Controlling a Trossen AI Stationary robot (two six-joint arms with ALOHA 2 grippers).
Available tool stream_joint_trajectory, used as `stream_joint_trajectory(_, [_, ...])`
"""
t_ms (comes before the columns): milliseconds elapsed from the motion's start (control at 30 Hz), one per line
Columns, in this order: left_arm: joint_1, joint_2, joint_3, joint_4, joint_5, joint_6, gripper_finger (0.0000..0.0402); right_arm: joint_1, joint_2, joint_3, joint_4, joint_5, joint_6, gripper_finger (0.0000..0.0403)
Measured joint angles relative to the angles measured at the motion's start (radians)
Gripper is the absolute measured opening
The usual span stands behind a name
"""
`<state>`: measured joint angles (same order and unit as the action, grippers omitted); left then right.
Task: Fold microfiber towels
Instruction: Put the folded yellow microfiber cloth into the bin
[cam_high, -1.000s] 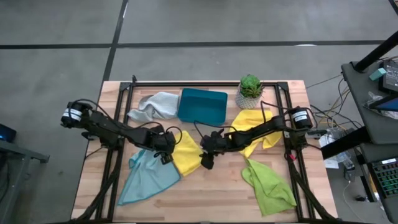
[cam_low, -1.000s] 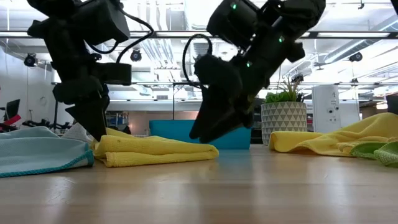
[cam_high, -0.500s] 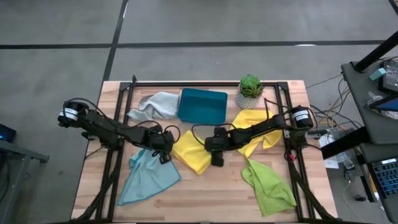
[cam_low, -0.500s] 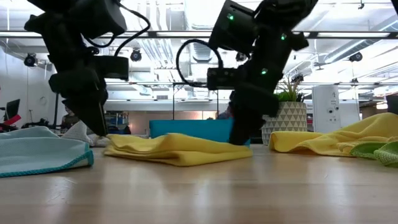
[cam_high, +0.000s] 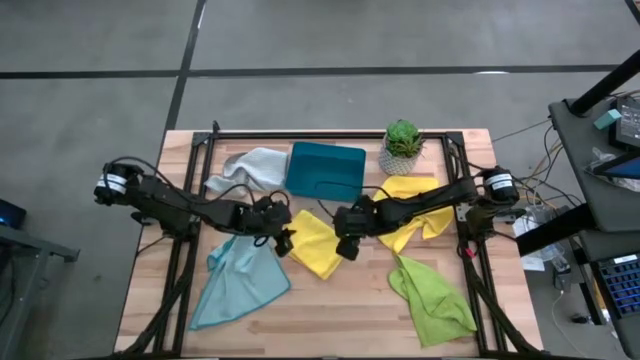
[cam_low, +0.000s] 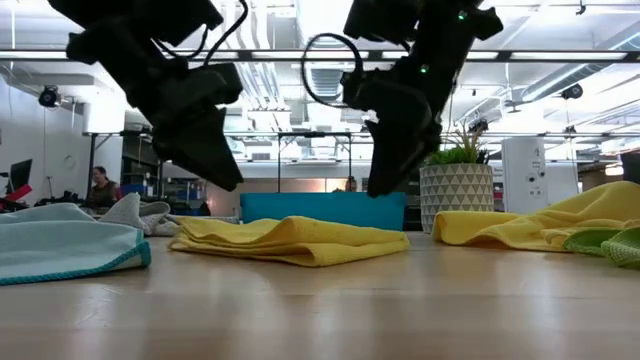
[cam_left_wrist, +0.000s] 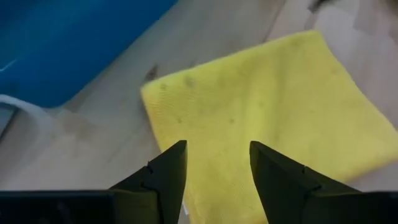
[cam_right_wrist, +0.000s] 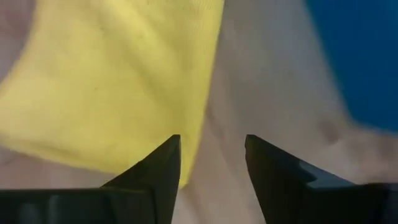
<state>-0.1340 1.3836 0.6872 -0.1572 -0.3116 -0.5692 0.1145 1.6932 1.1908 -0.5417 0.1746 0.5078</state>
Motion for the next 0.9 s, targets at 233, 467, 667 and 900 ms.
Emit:
stream_joint_trajectory(233, [0.094, 0.029, -0.006, 0.023, 0.072, -0.003, 0.0203, 0.064, -0.047, -0.090, 0.043, -0.078, 0.266, 0.0210])
stream_joint_trajectory(467, [0.123, 0.124, -0.007, 0.044, 0.101, -0.068, 0.0230, 0.125, -0.103, -0.171, 0.197, -0.177, 0.468, 0.0258])
stream_joint_trajectory(667, [0.119, 0.217, -0.007, 0.136, 0.146, -0.069, 0.0231, 0.164, -0.098, -0.236, 0.426, -0.201, 0.677, 0.0285])
stream_joint_trajectory(900, [0.084, 0.237, -0.006, 0.158, 0.137, -0.025, 0.0201, 0.180, -0.023, -0.285, 0.519, -0.095, 0.836, 0.0294])
